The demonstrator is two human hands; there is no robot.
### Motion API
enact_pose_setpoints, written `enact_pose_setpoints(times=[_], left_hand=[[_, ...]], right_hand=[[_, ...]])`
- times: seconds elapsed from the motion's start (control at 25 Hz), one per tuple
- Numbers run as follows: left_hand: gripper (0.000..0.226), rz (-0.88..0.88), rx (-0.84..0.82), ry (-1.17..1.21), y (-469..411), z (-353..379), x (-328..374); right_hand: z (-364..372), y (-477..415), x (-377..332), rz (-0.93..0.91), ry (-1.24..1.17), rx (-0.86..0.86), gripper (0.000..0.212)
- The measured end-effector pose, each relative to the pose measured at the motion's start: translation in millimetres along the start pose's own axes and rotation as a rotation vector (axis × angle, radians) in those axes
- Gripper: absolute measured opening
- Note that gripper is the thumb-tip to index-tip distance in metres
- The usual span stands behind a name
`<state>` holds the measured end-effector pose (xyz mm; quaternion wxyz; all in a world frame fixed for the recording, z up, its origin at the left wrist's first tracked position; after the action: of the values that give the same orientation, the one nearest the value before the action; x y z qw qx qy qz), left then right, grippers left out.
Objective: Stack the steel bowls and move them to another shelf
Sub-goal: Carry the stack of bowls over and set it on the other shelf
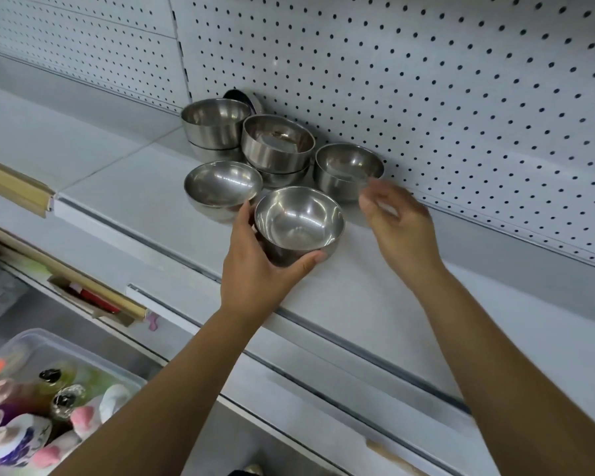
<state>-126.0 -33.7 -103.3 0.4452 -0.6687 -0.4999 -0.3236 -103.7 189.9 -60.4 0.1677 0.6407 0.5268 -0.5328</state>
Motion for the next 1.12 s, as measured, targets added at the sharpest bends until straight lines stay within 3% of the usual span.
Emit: enact_pose_setpoints(times=[0.08, 0.2, 0.28, 0.4, 0.68, 1.12], left_hand=[[0.123, -0.005, 0.018, 0.002, 2, 0, 5], [0.109, -0.007, 0.039, 0.011, 5, -4, 16], [0.113, -0.008, 0.050, 0.008, 6, -4, 16], [0.128, -0.035, 0.074, -0.012, 6, 0, 5], [0.133, -0.067, 0.075, -0.041, 1, 0, -2], [0.131, -0.065, 0.074, -0.048, 1, 0, -2]], right_hand=[[12, -35, -6, -0.049, 0.074, -0.129, 0.011], [39, -77, -17, -0.166, 0.208, -0.317, 0.028], [54, -98, -24, -0.284, 0.359, -0.365, 0.038], [71, -122, -21, -0.322, 0.415, -0.410, 0.040], [91, -134, -16, -0.315, 0.313, -0.379, 0.030], [63, -119, -27, -0.372, 0.053, -0.249, 0.014]])
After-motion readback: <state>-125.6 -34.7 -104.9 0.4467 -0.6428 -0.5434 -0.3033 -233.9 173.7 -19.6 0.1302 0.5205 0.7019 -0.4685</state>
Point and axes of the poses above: each hand's wrist, its own y-axis away from the middle knuckle, its own z-axis out of the palm, x = y × z, the point moved 2 cm from there along -y, towards the middle knuckle, and after that the axes turned 1 degree about x, right-handed, at the moved point
